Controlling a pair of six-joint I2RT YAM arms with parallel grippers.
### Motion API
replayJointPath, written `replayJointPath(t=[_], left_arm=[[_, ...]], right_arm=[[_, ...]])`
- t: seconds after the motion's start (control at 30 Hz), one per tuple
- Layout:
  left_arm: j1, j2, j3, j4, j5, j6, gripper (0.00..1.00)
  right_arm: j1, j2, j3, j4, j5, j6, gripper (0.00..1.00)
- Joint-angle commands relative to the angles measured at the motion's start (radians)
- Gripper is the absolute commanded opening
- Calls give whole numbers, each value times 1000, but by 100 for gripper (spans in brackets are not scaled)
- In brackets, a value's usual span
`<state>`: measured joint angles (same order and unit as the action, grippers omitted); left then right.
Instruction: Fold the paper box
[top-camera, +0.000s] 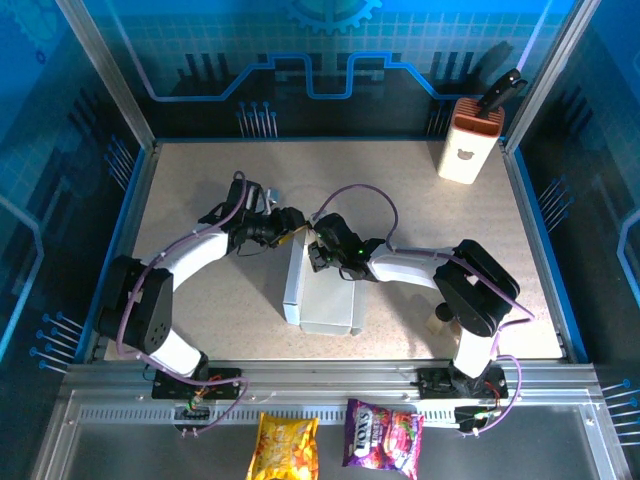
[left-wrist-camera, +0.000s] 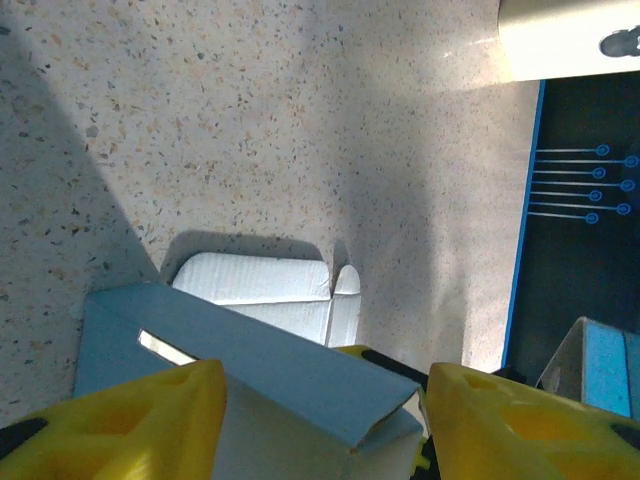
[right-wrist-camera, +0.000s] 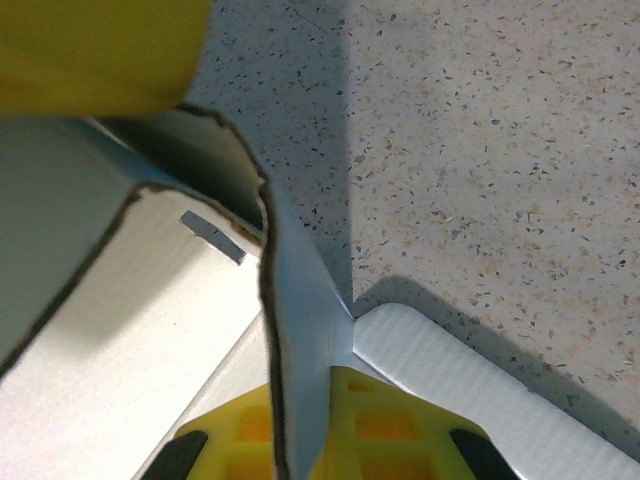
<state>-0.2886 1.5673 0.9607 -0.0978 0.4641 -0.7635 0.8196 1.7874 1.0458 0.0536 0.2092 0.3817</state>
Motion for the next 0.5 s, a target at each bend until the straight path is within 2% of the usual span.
replayJointPath(t=[0.0,0.47], left_arm=[[-6,20,16,47,24,-44,56],[-21,51,-5,41,26,-53,58]], right_arm=[[23,-4,-11,-11,-6,15,3],[26,-7,-7,-17,-4,15,3]])
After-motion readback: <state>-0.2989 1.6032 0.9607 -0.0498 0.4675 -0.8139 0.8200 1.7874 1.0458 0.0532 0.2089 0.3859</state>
